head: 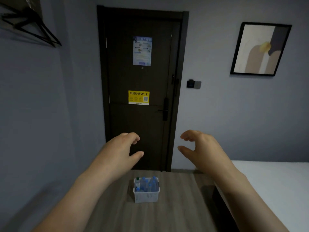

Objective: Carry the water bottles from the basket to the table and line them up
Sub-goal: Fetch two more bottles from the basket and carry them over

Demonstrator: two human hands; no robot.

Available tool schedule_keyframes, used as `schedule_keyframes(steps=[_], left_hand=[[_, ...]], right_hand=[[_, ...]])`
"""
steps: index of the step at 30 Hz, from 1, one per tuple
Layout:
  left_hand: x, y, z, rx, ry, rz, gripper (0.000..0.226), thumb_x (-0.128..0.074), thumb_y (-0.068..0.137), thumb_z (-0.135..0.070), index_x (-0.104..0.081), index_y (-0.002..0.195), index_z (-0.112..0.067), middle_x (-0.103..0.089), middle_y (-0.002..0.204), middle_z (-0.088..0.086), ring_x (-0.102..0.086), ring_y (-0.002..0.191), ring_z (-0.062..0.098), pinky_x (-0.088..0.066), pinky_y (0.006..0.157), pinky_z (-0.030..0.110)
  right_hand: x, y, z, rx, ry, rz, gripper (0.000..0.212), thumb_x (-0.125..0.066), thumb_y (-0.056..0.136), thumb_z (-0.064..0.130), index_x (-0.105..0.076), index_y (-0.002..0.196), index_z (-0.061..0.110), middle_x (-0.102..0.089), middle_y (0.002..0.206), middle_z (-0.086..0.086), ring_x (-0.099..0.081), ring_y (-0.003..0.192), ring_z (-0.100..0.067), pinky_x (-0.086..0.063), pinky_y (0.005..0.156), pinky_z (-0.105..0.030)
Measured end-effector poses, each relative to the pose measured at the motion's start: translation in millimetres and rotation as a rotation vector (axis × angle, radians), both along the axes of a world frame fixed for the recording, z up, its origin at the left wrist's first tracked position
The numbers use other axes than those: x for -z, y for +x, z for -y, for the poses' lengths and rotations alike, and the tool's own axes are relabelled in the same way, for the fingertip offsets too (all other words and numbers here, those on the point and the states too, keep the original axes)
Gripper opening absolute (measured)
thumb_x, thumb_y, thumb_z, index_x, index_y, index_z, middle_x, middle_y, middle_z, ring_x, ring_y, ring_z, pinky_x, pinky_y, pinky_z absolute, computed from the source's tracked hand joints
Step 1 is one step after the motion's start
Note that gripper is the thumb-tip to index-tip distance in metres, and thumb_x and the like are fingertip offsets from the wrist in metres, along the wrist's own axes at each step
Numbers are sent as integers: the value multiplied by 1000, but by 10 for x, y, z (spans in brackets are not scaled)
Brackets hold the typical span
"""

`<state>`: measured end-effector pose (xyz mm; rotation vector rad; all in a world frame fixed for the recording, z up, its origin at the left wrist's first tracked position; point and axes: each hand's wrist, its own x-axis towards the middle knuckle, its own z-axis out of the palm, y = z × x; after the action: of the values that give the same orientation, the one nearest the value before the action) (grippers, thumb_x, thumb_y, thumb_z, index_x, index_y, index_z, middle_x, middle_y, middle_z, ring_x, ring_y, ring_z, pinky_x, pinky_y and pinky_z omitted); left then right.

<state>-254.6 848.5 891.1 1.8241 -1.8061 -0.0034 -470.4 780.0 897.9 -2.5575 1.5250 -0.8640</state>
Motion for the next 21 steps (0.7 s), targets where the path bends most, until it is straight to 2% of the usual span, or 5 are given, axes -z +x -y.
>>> schedule_keyframes(steps=[9, 21], left_hand=[[-86, 792, 1513, 51, 2, 1, 45, -58, 89, -40, -46, 130, -30, -50, 127, -14, -49, 112, 2, -45, 88, 20], [102, 1202, 3716, 39, 47, -7, 45, -59, 89, -38, -46, 130, -31, -50, 127, -15, -49, 110, 0, -47, 86, 19]], right_hand=[[-86, 734, 1425, 36, 15, -19, 39, -61, 89, 37, -54, 126, 28, -59, 123, 10, -55, 111, -7, -45, 91, -21], [119, 1191, 3660, 0, 32, -9, 39, -63, 88, 34, -55, 125, 25, -59, 124, 8, -55, 113, -8, -47, 94, -21]])
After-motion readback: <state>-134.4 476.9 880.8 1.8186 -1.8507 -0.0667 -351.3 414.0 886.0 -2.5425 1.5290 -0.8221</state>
